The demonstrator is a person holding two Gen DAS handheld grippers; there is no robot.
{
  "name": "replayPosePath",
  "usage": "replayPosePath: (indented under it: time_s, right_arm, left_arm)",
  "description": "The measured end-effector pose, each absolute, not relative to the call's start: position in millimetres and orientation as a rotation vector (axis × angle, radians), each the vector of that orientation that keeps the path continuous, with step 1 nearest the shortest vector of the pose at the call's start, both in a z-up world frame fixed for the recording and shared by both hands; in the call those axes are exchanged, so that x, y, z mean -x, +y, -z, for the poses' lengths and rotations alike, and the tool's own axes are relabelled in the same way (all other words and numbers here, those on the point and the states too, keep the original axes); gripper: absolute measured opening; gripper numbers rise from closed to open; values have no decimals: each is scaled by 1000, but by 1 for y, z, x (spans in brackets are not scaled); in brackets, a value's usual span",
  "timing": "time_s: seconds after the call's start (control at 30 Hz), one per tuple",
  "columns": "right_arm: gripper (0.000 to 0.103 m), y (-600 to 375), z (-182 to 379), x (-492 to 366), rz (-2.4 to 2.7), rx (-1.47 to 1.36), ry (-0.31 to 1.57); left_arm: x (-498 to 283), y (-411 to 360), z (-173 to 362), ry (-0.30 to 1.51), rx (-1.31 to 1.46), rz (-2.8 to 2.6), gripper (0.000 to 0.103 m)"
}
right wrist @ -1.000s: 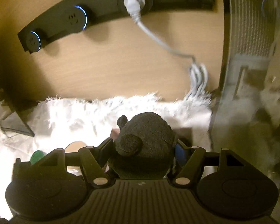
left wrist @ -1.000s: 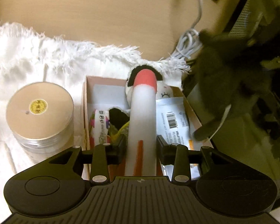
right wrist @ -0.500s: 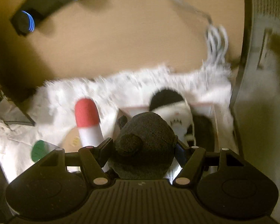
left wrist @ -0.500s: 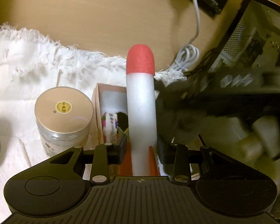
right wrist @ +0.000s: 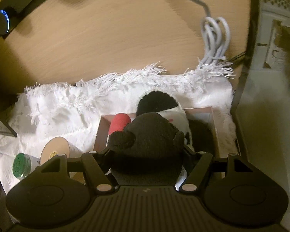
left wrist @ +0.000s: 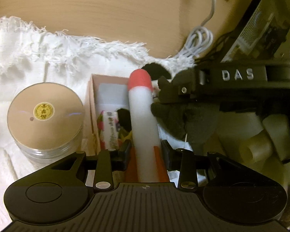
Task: Organize soft objects
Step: 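Carry the rocket and black plush into the pink box and release both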
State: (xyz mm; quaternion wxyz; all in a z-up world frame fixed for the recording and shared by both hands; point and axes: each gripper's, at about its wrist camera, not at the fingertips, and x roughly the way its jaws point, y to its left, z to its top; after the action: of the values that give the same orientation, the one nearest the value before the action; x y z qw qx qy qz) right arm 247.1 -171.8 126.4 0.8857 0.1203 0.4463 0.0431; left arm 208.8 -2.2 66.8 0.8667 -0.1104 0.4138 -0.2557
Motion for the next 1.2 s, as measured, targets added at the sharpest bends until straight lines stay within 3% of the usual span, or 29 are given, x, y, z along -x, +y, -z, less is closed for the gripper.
replayPosePath:
  time_s: [0.43,0.63,0.9,1.0,1.1,1.17,1.2]
  right_arm:
    - [69,-187,-168,-218,-65,-258,811]
    - [69,-186,-174,-226,-149,-341,813]
    - [77,-173,-130,-271,-136,-392,948]
    - [78,-177,-130,-260,-137,-437,903]
    - [67,-165,-140,-252,-121,-316,837]
    - [47,-155,-141,-256,-122,-248,844]
    - [47,-151,-138,-260,-126,-241,859]
  left_arm:
    - [-217,33,-105,780,387,622,37]
    - [-206,6,-91,850,206,614,24]
    - [-210,-1,-77,887,209,602,24]
    - [-208,4,-79,877,220,609,24]
    - [-208,8,-79,867,250,616,24]
    - [-207,10,-76,874,267,625,24]
    - [-206,10,-75,878,266,626,23]
